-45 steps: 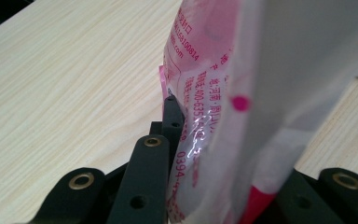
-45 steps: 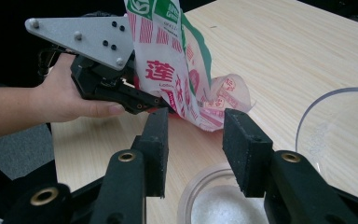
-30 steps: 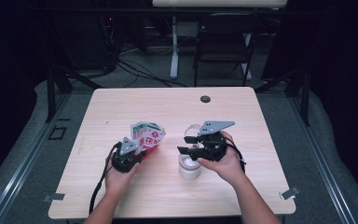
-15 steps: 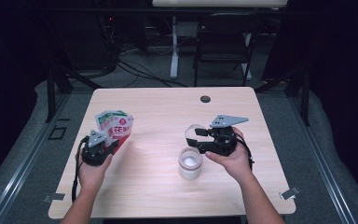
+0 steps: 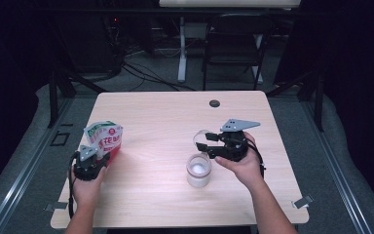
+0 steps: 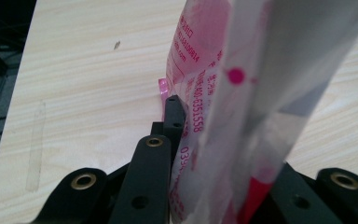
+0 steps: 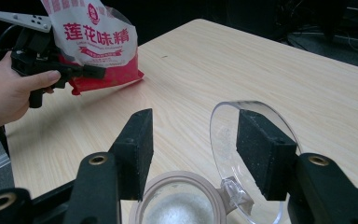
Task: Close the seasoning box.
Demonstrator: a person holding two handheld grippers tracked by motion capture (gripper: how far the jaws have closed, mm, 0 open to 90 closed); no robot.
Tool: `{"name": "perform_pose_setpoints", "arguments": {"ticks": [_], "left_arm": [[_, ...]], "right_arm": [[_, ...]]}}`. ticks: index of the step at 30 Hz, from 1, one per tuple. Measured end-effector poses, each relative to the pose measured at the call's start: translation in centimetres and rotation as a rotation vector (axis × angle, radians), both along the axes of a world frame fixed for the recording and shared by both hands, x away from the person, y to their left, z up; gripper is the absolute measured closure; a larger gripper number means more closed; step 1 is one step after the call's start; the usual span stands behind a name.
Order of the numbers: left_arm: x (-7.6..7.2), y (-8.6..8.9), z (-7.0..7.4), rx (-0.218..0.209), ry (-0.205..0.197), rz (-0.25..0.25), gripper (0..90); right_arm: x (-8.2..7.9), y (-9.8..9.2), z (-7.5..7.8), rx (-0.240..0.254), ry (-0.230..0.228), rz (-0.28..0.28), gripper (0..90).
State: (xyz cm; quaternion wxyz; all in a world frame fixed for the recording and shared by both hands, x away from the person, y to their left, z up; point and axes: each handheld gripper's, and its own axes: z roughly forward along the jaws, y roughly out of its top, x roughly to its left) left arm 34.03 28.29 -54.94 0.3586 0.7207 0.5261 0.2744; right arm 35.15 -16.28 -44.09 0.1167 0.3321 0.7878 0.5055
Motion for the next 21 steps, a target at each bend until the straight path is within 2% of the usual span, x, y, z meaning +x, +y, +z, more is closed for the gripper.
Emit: {"name": "perform_pose_setpoints", "arguments": {"ticks": [1,3,10,12,13,15,19,21], "left_arm": [[0.0,0.2,-0.3,0.0,0.023,-0.001,80.0],[0.0,0.3,-0.5,-0.014,0.031,0.01,79.1],[-0.1,0.5,-0.6,-0.055,0.035,0.017,75.4],[-0.2,0.5,-0.6,-0.075,0.026,0.012,72.9],[-0.4,0.4,-0.4,-0.088,0.017,0.007,65.9],[-0.7,0.1,0.0,-0.108,-0.028,-0.011,58.8],[-1.1,-0.6,0.2,-0.087,-0.057,-0.015,49.0],[-1.1,-0.8,0.1,-0.073,-0.05,-0.025,46.3]], "right_arm": [[0.1,-0.1,0.0,0.008,0.009,0.002,45.9],[0.1,-0.2,0.0,0.009,0.013,0.002,45.9],[0.0,-0.6,0.3,0.018,0.009,-0.008,47.2],[0.1,-0.7,0.3,0.02,0.011,-0.009,48.6],[0.1,-0.9,0.3,0.02,0.014,-0.01,49.9],[0.1,-1.0,0.4,0.022,0.014,-0.012,52.1],[0.1,-1.1,0.4,0.024,0.016,-0.008,54.1],[0.1,-1.0,0.3,0.013,0.016,-0.008,54.8]]}}
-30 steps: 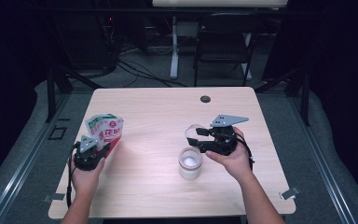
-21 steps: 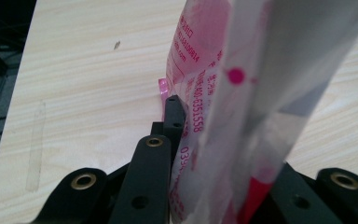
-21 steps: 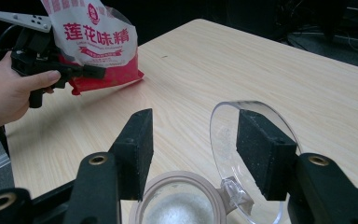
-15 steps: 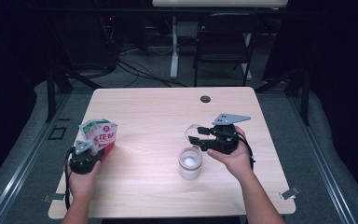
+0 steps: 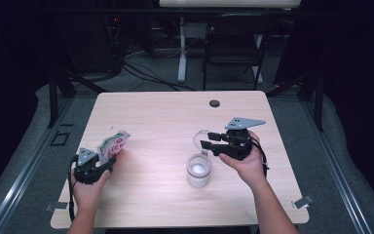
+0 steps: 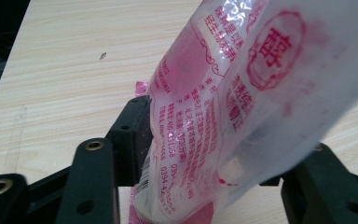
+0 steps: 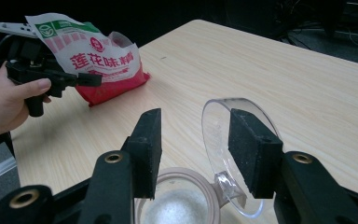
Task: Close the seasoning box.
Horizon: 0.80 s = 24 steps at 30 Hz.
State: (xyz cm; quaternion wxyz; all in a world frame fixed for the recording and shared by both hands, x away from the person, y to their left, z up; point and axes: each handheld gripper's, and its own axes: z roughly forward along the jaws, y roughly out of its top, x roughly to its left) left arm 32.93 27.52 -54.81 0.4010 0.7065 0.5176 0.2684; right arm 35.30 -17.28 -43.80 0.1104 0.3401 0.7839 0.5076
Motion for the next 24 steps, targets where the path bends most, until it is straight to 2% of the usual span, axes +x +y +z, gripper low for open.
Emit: {"name": "perform_pose_setpoints", "arguments": {"ticks": [3,7,10,12,15,16,19,22,24], "left_arm": [[0.0,-0.1,0.0,0.0,0.001,-0.003,46.8],[-0.3,0.1,0.2,-0.032,-0.015,0.007,47.5],[-0.4,0.2,0.3,-0.061,-0.016,-0.008,46.5],[-0.8,0.0,0.9,-0.06,-0.032,-0.006,46.3],[-1.1,-0.3,1.4,-0.068,-0.039,-0.022,47.5],[-1.5,-0.6,1.7,-0.078,-0.033,-0.051,48.9],[-1.9,-0.9,2.1,-0.075,-0.035,-0.069,50.4],[-2.3,-1.8,2.5,-0.081,-0.015,-0.108,44.5],[-2.5,-2.3,2.5,-0.07,0.001,-0.133,40.4]], "right_arm": [[0.1,0.0,-0.1,-0.004,0.002,-0.001,55.5],[0.2,-0.2,-0.1,0.006,0.004,-0.005,58.5],[0.2,-0.2,-0.1,0.015,0.004,-0.004,58.7],[0.1,-0.4,-0.1,0.016,0.001,-0.008,59.9],[0.1,-0.5,0.0,0.015,0.002,0.0,62.2],[0.1,-0.7,0.1,0.01,-0.001,-0.001,64.4],[0.1,-0.8,0.2,0.011,-0.003,-0.005,66.3],[0.1,-1.1,0.2,0.006,-0.002,-0.016,69.9],[0.1,-1.2,0.3,0.003,-0.004,-0.021,70.8]]}}
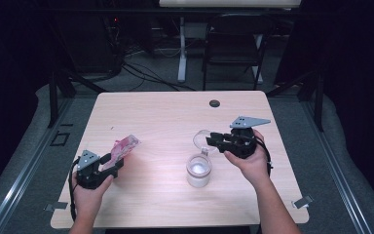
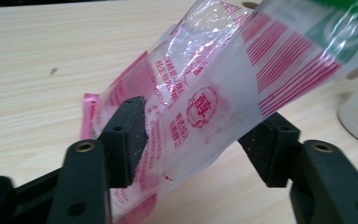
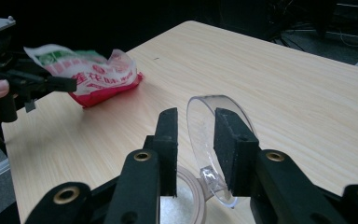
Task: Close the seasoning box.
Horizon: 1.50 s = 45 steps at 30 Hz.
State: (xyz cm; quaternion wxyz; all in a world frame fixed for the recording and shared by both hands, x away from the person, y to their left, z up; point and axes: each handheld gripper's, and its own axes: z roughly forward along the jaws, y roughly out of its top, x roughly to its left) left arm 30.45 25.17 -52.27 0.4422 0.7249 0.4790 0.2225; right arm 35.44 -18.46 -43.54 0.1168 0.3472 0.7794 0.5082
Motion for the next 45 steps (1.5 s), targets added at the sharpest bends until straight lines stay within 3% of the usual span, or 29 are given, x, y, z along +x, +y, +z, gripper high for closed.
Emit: {"name": "perform_pose_setpoints", "arguments": {"ticks": [4,11,20,24,34,36,41,45], "left_arm": [[-0.4,-1.1,0.2,0.019,-0.007,-0.03,36.3],[-1.2,-4.7,0.2,0.066,-0.019,-0.163,36.0],[-1.8,-7.4,-0.1,0.126,-0.028,-0.254,35.4],[-2.1,-8.3,-0.1,0.121,-0.024,-0.285,35.4],[-2.1,-9.2,-0.3,0.138,-0.016,-0.306,38.1],[-2.0,-9.1,-0.4,0.103,-0.021,-0.29,40.8],[-1.9,-9.2,-0.4,0.086,-0.017,-0.278,44.0],[-1.8,-9.6,0.0,0.117,-0.012,-0.286,50.6]], "right_arm": [[0.0,-0.3,0.1,-0.006,0.0,-0.006,74.1],[0.2,-1.0,0.1,-0.011,-0.004,-0.04,78.5],[0.8,-2.2,-0.5,-0.013,0.01,-0.097,90.0],[1.2,-2.2,-0.9,-0.029,0.009,-0.117,90.0],[1.6,-2.9,-1.6,-0.017,0.023,-0.162,90.0],[1.8,-3.0,-1.8,-0.017,0.029,-0.168,90.0],[2.5,-3.0,-2.5,-0.015,0.052,-0.176,90.0],[2.8,-2.8,-2.9,-0.018,0.056,-0.171,90.0]]}}
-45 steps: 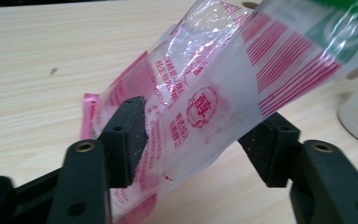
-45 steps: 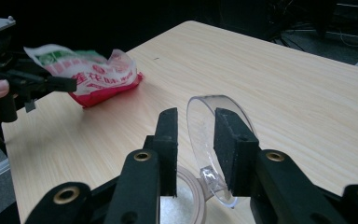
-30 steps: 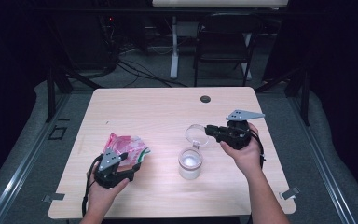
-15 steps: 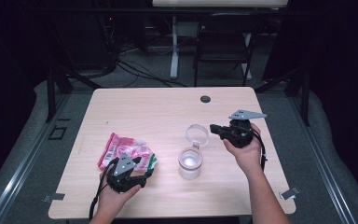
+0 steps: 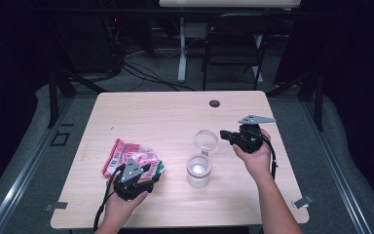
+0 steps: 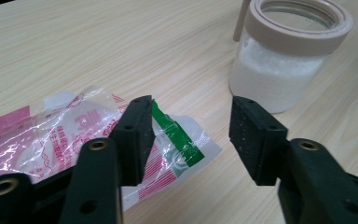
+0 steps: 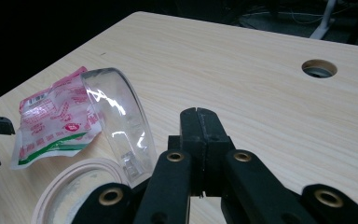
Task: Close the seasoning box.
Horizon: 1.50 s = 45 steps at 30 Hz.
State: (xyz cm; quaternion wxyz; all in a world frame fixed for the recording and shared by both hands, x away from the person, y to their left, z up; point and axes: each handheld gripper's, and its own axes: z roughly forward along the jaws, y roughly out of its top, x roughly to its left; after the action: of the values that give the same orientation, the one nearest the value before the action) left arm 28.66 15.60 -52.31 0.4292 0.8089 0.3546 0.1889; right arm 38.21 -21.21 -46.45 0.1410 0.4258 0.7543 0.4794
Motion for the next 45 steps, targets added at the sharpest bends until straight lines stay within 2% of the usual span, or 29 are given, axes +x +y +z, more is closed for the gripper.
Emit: {"name": "perform_pose_setpoints", "arguments": {"ticks": [3,8,11,13,14,16,19,26,27,28,29,30,31,33,36,37,42,45], "left_arm": [[0.2,-0.4,0.6,-0.006,-0.002,-0.017,54.4],[0.6,-1.2,1.6,0.011,-0.003,-0.03,60.6],[1.2,-2.0,2.3,0.011,0.0,-0.033,66.4],[1.7,-2.4,2.7,0.008,0.003,-0.03,74.7],[2.0,-2.6,2.9,-0.007,0.006,-0.025,77.4],[2.3,-2.8,3.1,-0.011,0.007,-0.03,83.0],[3.2,-3.5,4.0,-0.055,0.014,-0.034,89.7],[4.3,-5.1,5.3,-0.033,0.01,-0.06,90.0],[4.6,-5.9,5.6,-0.029,0.006,-0.071,90.0],[4.6,-5.9,5.6,-0.029,0.006,-0.071,90.0],[4.9,-6.8,5.8,-0.02,0.006,-0.087,90.0],[4.9,-6.8,5.8,-0.02,0.006,-0.087,90.0],[5.1,-7.5,5.9,-0.017,0.006,-0.097,90.0],[5.3,-7.8,6.0,-0.015,0.006,-0.103,90.0],[5.8,-8.8,6.1,-0.012,0.019,-0.125,90.0],[5.9,-9.4,6.1,0.001,0.018,-0.131,90.0],[5.9,-9.9,6.5,-0.008,0.016,-0.14,90.0],[5.7,-10.0,6.5,-0.009,0.017,-0.141,90.0]], "right_arm": [[0.3,0.2,-0.3,0.012,0.011,0.005,90.0],[0.5,0.4,-0.3,0.005,0.017,0.019,90.0],[0.7,0.6,-0.3,0.02,0.019,0.028,90.0],[0.7,0.6,-0.2,0.025,0.02,0.03,90.0],[0.7,0.5,-0.2,0.024,0.021,0.032,90.0],[0.7,0.5,-0.2,0.03,0.023,0.033,90.0],[0.7,0.6,-0.1,0.035,0.022,0.039,90.0],[0.6,0.9,-0.1,0.037,0.022,0.058,90.0],[0.5,1.0,-0.1,0.042,0.02,0.059,90.0],[0.5,1.0,-0.1,0.042,0.02,0.059,90.0],[0.5,1.1,0.0,0.037,0.023,0.071,90.0],[0.5,1.2,0.0,0.042,0.022,0.071,90.0],[0.4,1.2,0.0,0.036,0.022,0.075,90.0],[0.4,1.2,0.0,0.037,0.021,0.078,90.0],[0.3,1.3,0.1,0.041,0.019,0.083,90.0],[0.3,1.3,0.1,0.041,0.019,0.083,90.0],[0.2,1.4,0.2,0.058,0.019,0.106,89.8],[0.0,1.5,0.3,0.051,0.016,0.123,89.7]]}}
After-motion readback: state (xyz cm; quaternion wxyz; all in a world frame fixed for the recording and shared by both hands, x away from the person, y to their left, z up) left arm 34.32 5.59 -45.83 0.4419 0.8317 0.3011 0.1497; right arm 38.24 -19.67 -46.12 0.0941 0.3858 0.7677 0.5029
